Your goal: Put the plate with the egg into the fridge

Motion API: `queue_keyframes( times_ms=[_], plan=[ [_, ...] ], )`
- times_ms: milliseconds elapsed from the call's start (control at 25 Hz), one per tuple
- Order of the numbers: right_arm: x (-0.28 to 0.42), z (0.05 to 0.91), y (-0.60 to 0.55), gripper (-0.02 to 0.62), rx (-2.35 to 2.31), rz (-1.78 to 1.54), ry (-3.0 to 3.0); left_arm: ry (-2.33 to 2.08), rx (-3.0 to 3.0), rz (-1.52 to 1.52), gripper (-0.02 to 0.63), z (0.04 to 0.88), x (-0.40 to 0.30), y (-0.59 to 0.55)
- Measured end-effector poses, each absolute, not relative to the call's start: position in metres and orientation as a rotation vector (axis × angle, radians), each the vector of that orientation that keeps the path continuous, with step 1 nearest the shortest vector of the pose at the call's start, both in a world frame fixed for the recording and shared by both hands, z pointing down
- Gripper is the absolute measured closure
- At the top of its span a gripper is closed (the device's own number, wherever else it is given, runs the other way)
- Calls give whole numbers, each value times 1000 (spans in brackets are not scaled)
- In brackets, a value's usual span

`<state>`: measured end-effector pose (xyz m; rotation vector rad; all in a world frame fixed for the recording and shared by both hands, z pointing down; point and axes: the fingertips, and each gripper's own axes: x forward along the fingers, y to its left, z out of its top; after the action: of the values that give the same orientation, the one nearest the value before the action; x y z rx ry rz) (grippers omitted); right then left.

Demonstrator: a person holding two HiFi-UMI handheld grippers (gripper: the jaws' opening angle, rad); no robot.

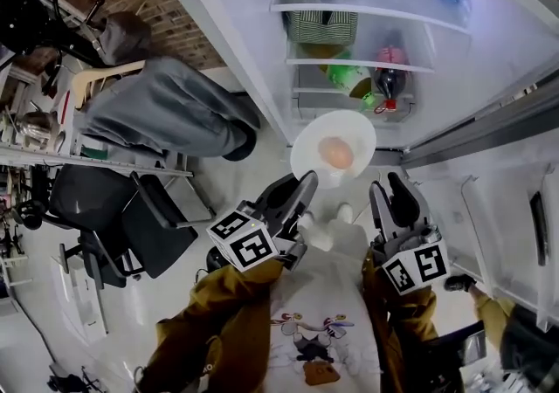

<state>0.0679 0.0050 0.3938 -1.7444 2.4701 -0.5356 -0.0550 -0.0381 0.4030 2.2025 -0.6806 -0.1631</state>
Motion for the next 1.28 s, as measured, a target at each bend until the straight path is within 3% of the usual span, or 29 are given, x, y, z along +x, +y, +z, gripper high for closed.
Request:
queue_keyframes(
  times_ms=[600, 800, 1280],
  plan=[
    [68, 403, -16, 468, -1211, -935, 2428, -404, 2229, -179, 591, 399, -23, -27],
    [68, 404, -19, 570, -1184, -986, 2381, -485, 2209, -144, 583, 417, -22, -39],
    [82, 406, -23, 580, -1249, -1169, 2089, -546, 2329, -130, 548, 417, -9, -47]
  ],
)
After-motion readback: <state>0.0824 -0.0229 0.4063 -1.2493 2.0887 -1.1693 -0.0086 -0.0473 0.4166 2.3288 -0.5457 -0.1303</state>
